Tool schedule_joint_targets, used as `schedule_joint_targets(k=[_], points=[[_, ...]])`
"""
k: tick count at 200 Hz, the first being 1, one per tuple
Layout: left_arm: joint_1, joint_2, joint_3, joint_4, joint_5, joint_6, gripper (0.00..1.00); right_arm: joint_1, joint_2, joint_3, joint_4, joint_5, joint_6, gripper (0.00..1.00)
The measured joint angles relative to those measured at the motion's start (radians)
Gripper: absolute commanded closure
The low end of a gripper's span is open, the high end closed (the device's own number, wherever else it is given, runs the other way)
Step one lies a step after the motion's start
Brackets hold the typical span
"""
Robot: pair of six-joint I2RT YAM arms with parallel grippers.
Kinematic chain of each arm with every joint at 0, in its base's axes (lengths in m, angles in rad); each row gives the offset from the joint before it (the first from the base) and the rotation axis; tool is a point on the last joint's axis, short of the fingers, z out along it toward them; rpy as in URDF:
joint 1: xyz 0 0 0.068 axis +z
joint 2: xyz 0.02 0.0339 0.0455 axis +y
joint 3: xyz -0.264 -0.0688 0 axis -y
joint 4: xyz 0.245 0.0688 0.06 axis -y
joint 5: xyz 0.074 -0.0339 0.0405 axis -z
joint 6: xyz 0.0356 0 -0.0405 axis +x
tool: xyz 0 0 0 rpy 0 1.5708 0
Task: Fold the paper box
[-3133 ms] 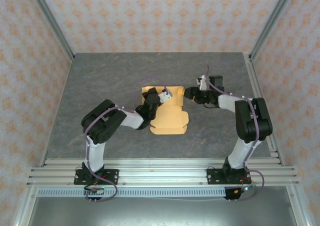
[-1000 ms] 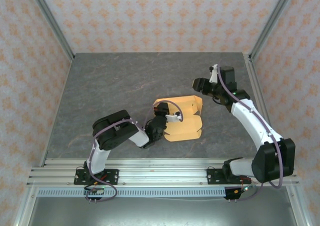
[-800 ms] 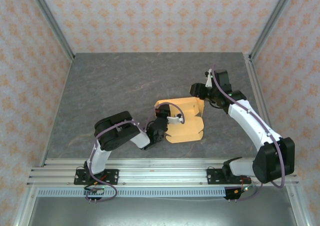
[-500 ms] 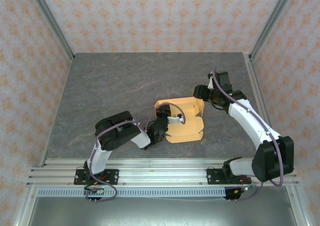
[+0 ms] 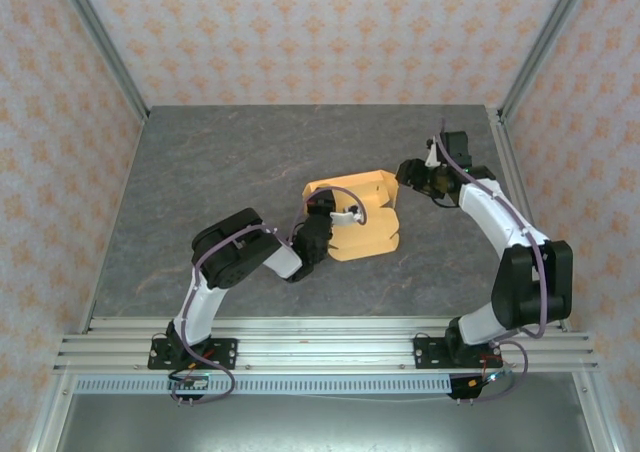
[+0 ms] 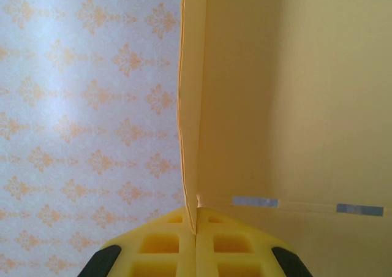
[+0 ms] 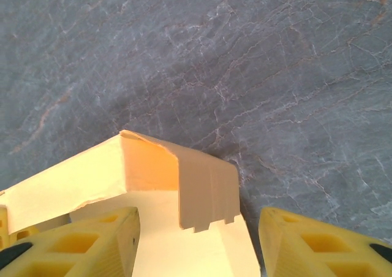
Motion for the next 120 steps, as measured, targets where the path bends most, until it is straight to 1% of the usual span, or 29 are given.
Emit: schedule_joint_targets(k=[20, 42, 62, 79, 120], points=[[-0.002, 0.0, 0.003, 0.0, 0.011, 0.008, 1.0, -0.036, 0.033, 0.0, 0.039, -0.067, 0.023, 0.55], [-0.003, 0.0, 0.003, 0.0, 0.019, 0.016, 1.0, -0.085, 0.085, 0.003, 0.075, -0.126, 0.045, 0.56], [-0.004, 0.0, 0.003, 0.0, 0.026, 0.019, 1.0, -0.116, 0.141, 0.029, 0.077, -0.122, 0.039, 0.58], [-0.008, 0.0, 0.003, 0.0, 0.027, 0.02, 1.0, -0.121, 0.187, 0.052, 0.075, -0.111, 0.019, 0.6], [-0.009, 0.003, 0.003, 0.0, 0.031, 0.023, 1.0, -0.114, 0.268, 0.045, 0.077, -0.137, -0.021, 0.59]])
